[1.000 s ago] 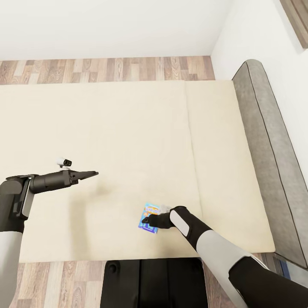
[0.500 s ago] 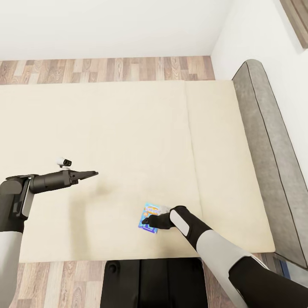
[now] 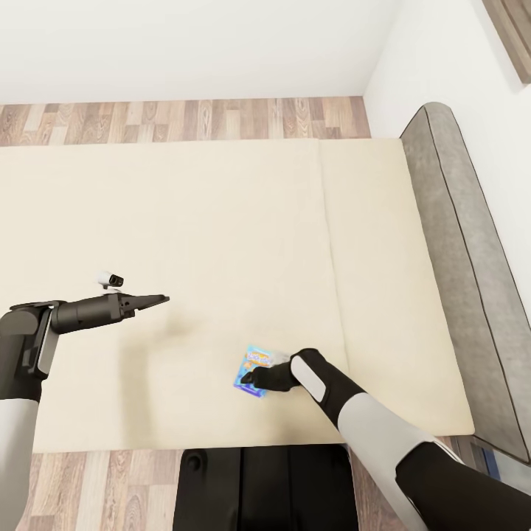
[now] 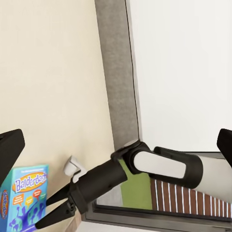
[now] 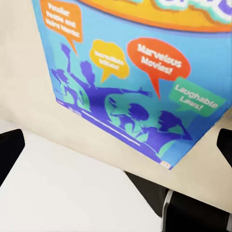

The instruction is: Put all the toys in the child's room - the three board games (two on the bed and one on the table), the two jigsaw puzzles on the table, and the tennis ball on the table - inside the toy box on the table in the child's room.

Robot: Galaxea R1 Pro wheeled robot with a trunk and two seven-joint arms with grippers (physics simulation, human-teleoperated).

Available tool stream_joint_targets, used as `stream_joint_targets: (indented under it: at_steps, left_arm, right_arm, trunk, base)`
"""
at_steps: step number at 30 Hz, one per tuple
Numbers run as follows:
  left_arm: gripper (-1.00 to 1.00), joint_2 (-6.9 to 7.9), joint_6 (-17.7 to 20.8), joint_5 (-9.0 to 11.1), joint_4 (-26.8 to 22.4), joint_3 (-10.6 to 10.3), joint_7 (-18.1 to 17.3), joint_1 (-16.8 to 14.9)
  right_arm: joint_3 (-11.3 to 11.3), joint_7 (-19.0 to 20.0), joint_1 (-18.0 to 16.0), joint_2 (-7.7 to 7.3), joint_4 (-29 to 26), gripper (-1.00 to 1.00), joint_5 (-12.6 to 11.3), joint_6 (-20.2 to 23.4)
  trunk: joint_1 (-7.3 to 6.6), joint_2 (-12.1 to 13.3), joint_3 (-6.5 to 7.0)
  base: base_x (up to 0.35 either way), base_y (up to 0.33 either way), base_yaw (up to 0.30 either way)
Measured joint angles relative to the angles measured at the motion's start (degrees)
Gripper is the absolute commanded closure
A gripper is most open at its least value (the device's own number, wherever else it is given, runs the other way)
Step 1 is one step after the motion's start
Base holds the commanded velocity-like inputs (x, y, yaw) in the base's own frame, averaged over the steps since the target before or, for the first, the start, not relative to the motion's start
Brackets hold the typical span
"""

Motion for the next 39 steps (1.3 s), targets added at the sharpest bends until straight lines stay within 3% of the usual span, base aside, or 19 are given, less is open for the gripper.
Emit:
stream_joint_targets:
  at_steps: [21, 32, 39]
  left_arm:
    - [-1.00, 0.09, 0.0, 0.0, 0.0, 0.0, 0.0, 0.0]
    - [-1.00, 0.09, 0.0, 0.0, 0.0, 0.1, 0.0, 0.0]
    - [-1.00, 0.16, 0.0, 0.0, 0.0, 0.1, 0.0, 0.0]
  right_arm:
    - [-0.3, -1.5, -1.9, 0.00, -0.9, -1.00, 0.1, 1.1]
    - [-1.1, -7.2, -3.4, 0.00, -0.7, -1.00, 0.5, 5.4]
    - [-1.8, -8.1, -3.9, 0.00, -0.7, -1.00, 0.4, 5.6]
  trunk:
    - [0.00, 0.0, 0.00]
    - [0.00, 0.0, 0.00]
    - [0.00, 0.0, 0.00]
  base:
    - [0.000, 0.000, 0.000]
    - [0.000, 0.000, 0.000]
    - [0.000, 0.000, 0.000]
